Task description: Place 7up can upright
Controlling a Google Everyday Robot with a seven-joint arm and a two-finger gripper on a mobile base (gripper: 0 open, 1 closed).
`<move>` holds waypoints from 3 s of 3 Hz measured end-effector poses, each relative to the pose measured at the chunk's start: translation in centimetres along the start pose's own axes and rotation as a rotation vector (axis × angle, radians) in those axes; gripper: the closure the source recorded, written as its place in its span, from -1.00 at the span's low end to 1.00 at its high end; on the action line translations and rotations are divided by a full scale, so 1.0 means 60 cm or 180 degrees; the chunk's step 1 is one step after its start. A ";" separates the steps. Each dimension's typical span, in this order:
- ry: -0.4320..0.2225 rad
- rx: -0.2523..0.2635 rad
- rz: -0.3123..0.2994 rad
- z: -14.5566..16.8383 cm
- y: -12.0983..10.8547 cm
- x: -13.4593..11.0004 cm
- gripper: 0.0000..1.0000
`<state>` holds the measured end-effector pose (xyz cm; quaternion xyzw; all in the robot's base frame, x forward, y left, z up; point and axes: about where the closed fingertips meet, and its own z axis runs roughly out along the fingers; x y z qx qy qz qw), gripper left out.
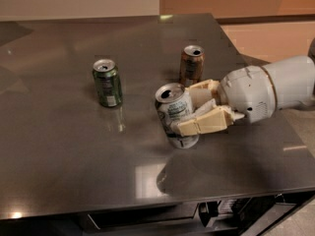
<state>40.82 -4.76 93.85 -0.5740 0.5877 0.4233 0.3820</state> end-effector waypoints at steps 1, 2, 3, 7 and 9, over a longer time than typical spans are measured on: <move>-0.0191 -0.0100 -0.0059 0.004 0.006 0.019 1.00; -0.0344 -0.0167 -0.0067 0.009 0.008 0.039 1.00; -0.0487 -0.0187 -0.0102 0.010 0.010 0.054 1.00; -0.0623 0.0118 -0.0284 0.018 0.020 0.080 -0.76; -0.0618 0.0111 -0.0291 0.021 0.021 0.078 -1.00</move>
Offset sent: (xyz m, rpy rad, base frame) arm -0.0073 -0.0111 -0.0414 0.1777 0.0138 0.0635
